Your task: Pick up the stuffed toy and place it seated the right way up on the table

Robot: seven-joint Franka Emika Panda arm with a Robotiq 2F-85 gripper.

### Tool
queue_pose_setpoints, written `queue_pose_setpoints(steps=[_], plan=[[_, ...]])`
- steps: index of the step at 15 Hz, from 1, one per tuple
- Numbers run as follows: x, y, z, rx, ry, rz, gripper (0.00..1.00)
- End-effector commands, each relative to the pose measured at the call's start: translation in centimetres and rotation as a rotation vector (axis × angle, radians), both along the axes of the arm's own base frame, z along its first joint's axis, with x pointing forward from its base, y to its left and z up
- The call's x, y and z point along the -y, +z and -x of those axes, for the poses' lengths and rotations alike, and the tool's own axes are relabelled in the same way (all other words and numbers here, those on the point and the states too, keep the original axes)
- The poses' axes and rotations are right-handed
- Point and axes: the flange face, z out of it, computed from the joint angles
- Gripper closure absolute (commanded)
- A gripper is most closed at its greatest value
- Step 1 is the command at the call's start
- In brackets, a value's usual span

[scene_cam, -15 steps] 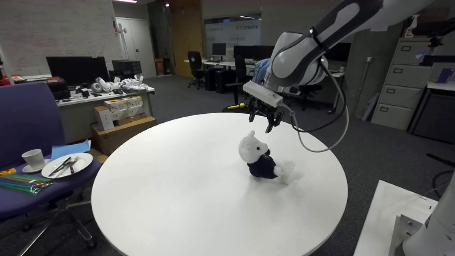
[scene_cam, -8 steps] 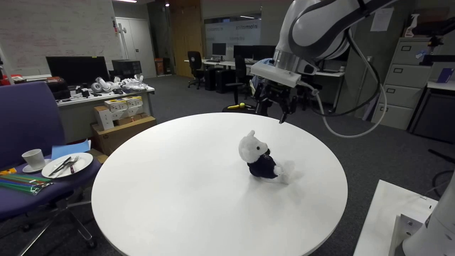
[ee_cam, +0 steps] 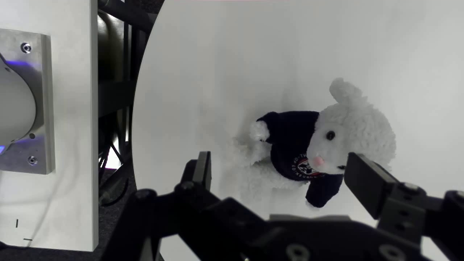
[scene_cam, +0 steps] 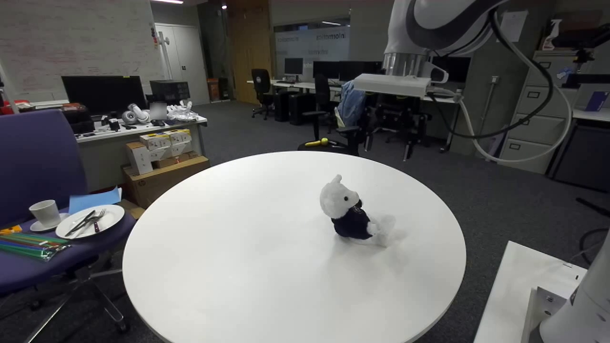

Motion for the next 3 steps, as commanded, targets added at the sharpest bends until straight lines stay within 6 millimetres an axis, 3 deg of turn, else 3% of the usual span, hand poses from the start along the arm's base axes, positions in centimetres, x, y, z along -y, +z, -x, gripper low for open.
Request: queue_pose_setpoints(steps=[1,3], plan=[[0.01,-0.03,-0.02,-0.003,0.0,0.0,0.0],[0.01,-0.1,-0.03,-0.004,0.0,0.0,0.0]])
